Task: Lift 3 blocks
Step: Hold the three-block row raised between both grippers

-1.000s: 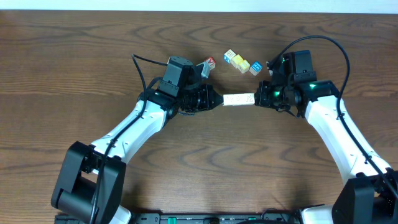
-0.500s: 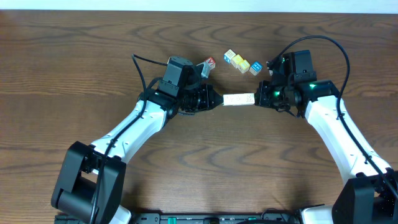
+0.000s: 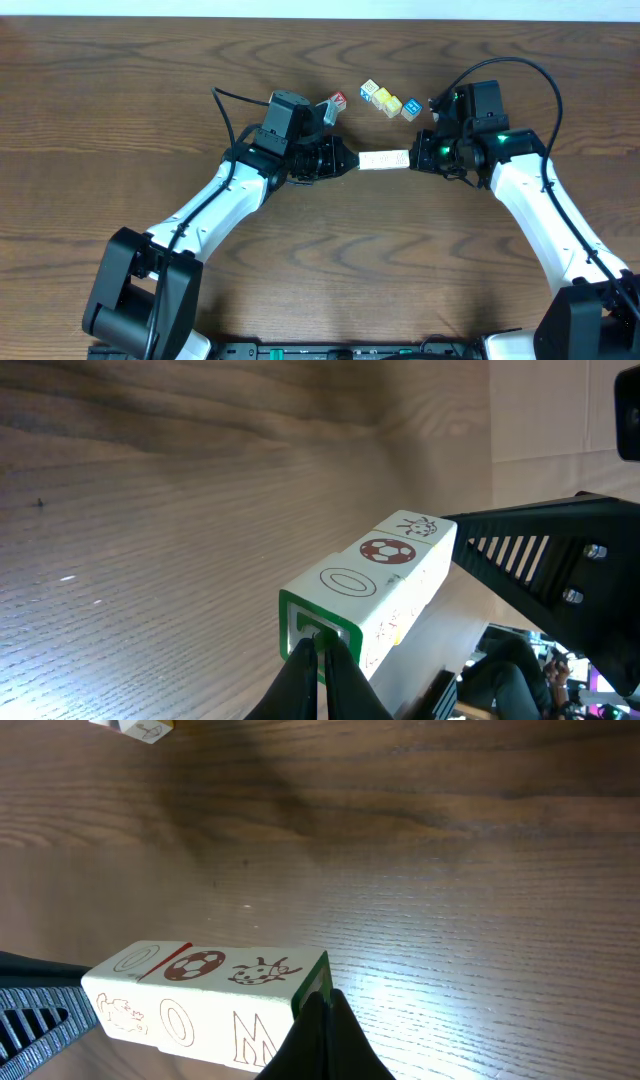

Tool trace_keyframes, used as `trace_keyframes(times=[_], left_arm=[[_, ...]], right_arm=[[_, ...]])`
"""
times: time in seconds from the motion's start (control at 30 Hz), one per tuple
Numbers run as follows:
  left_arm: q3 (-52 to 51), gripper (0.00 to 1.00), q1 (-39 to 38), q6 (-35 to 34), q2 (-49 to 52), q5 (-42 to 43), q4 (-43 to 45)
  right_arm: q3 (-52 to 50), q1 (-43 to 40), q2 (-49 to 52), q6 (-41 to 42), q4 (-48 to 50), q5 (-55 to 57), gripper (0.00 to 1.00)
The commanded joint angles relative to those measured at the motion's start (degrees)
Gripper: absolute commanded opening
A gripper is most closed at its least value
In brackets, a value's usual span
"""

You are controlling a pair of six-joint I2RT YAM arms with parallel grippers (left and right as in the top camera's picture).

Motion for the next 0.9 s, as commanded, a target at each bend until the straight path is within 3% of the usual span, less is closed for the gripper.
trace_keyframes(times=[0.0,0.87], left_arm=[[0.8,0.07,-2.3,-0.1,-1.4,4.3,1.1],[0.8,0.07,-2.3,-0.1,-1.4,4.3,1.1]], right_arm=[[0.7,4.4,-0.3,0.8,0.4,-13.4,0.01],[0.7,4.4,-0.3,0.8,0.4,-13.4,0.01]])
